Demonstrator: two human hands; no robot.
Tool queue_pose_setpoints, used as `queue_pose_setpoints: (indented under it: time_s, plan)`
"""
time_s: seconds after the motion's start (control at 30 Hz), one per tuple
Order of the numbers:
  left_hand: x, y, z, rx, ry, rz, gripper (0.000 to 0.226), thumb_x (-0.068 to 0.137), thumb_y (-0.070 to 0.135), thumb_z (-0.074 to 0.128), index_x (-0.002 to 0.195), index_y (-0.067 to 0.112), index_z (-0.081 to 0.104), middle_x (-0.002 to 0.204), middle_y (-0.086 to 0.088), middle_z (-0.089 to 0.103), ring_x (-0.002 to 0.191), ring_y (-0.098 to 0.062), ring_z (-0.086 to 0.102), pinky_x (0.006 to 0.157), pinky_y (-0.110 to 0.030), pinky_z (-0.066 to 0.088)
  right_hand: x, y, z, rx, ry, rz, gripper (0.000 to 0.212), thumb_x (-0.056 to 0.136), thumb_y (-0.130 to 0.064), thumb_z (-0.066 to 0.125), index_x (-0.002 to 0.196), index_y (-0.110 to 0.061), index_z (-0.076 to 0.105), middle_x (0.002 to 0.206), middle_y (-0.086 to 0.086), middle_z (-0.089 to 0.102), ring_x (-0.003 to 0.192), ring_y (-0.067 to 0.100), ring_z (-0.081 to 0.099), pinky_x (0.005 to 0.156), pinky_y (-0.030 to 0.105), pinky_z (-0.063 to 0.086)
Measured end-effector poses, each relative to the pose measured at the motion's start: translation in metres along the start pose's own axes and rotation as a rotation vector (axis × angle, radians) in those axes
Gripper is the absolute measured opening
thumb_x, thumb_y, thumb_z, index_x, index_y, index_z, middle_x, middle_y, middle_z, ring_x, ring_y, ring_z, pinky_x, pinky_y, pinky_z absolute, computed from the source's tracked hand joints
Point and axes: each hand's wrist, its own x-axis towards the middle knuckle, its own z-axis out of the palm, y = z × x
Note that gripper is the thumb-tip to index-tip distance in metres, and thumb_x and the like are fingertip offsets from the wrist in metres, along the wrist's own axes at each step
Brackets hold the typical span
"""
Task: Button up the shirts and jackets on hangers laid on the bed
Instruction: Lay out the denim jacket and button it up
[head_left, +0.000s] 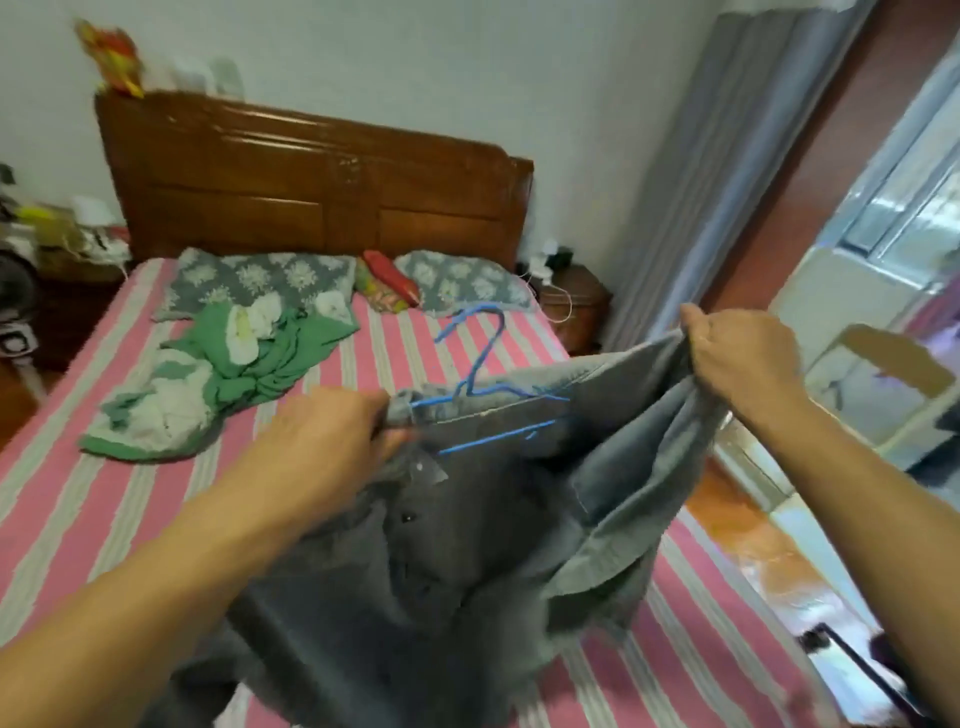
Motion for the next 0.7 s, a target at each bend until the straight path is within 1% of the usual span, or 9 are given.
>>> queue_pose_setpoints:
  time_s: [0.1, 0.23, 0.3, 0.37, 0.43, 0.47, 0.53, 0.6, 0.7]
  plan:
    - [0.011, 0.035, 0.012, 0.114, -0.108, 0.188, 0.035, 0.094, 0.051, 0.054, 0.077, 0.021, 0.044, 0.08, -0.004, 0.059, 0.081, -0.033, 0.062, 0.06, -0.036, 0.042, 0.001, 0.0, -0.037, 0.177, 0.19, 0.119, 0.069, 0.105, -0.052, 0.031, 0.099, 0.003, 0.072, 0.105, 0.031, 0.068, 0.099, 0.047, 0.061, 0.089, 0.046, 0.046]
    - [0.052, 0.024, 0.004, 0.042, 0.259, -0.005, 0.029, 0.099, 0.036, 0.054, 0.077, 0.018, 0.052, 0.083, -0.019, 0.064, 0.08, -0.044, 0.064, 0.064, -0.04, 0.048, -0.025, 0.013, -0.061, 0.34, 0.243, 0.164, 0.064, 0.106, -0.045, 0.033, 0.093, 0.005, 0.071, 0.085, 0.028, 0.065, 0.082, 0.04, 0.058, 0.076, 0.043, 0.042]
    - [0.065, 0.022, -0.016, -0.085, 0.39, -0.094, 0.031, 0.098, 0.034, 0.058, 0.077, 0.011, 0.056, 0.082, -0.022, 0.065, 0.081, -0.044, 0.062, 0.062, -0.042, 0.042, -0.064, 0.023, -0.045, 0.228, 0.029, -0.057, 0.052, 0.105, -0.044, 0.032, 0.092, -0.01, 0.07, 0.076, 0.016, 0.062, 0.073, 0.034, 0.057, 0.068, 0.039, 0.044]
    - [0.07, 0.03, -0.031, -0.161, 0.483, -0.058, 0.035, 0.094, 0.037, 0.065, 0.071, 0.015, 0.053, 0.069, -0.01, 0.061, 0.072, -0.038, 0.058, 0.059, -0.042, 0.041, -0.096, 0.029, -0.029, 0.203, -0.318, -0.281, 0.042, 0.1, -0.055, 0.035, 0.088, -0.035, 0.069, 0.078, 0.0, 0.067, 0.077, 0.028, 0.065, 0.071, 0.041, 0.052]
    - [0.068, 0.045, -0.044, -0.16, 0.508, 0.047, 0.033, 0.09, 0.04, 0.072, 0.07, 0.02, 0.055, 0.062, 0.001, 0.056, 0.065, -0.03, 0.055, 0.056, -0.041, 0.042, -0.091, 0.033, -0.024, 0.373, -0.408, -0.29, 0.022, 0.097, -0.06, 0.041, 0.098, -0.058, 0.063, 0.093, -0.015, 0.067, 0.089, 0.017, 0.066, 0.08, 0.037, 0.052]
    - [0.067, 0.056, -0.05, -0.147, 0.498, 0.1, 0.028, 0.089, 0.042, 0.074, 0.074, 0.02, 0.062, 0.064, 0.004, 0.058, 0.064, -0.026, 0.056, 0.056, -0.04, 0.044, -0.08, 0.031, -0.023, 0.434, -0.329, -0.281, 0.028, 0.096, -0.06, 0.048, 0.121, -0.054, 0.058, 0.114, -0.014, 0.064, 0.105, 0.016, 0.062, 0.091, 0.036, 0.051]
    - [0.063, 0.077, -0.058, -0.092, 0.475, 0.178, 0.026, 0.088, 0.046, 0.072, 0.084, 0.02, 0.069, 0.071, 0.004, 0.066, 0.066, -0.022, 0.06, 0.058, -0.039, 0.049, -0.059, 0.02, -0.016, 0.482, -0.226, -0.285, 0.073, 0.092, -0.057, 0.06, 0.154, -0.03, 0.032, 0.147, -0.003, 0.041, 0.134, 0.018, 0.043, 0.112, 0.038, 0.037]
    - [0.06, 0.095, -0.061, -0.029, 0.497, 0.184, 0.029, 0.089, 0.047, 0.069, 0.087, 0.018, 0.071, 0.075, 0.002, 0.07, 0.069, -0.023, 0.062, 0.06, -0.04, 0.052, -0.052, 0.001, -0.002, 0.52, -0.294, -0.192, 0.097, 0.085, -0.062, 0.065, 0.159, -0.025, 0.014, 0.154, 0.002, 0.023, 0.143, 0.026, 0.028, 0.118, 0.041, 0.028]
    - [0.053, 0.098, -0.062, -0.073, 0.57, 0.033, 0.03, 0.091, 0.044, 0.072, 0.078, 0.017, 0.067, 0.069, 0.002, 0.066, 0.063, -0.02, 0.058, 0.057, -0.039, 0.046, -0.074, -0.021, 0.035, 0.52, -0.267, -0.035, 0.103, 0.079, -0.061, 0.07, 0.158, -0.026, 0.013, 0.146, 0.007, 0.02, 0.137, 0.037, 0.03, 0.112, 0.044, 0.034]
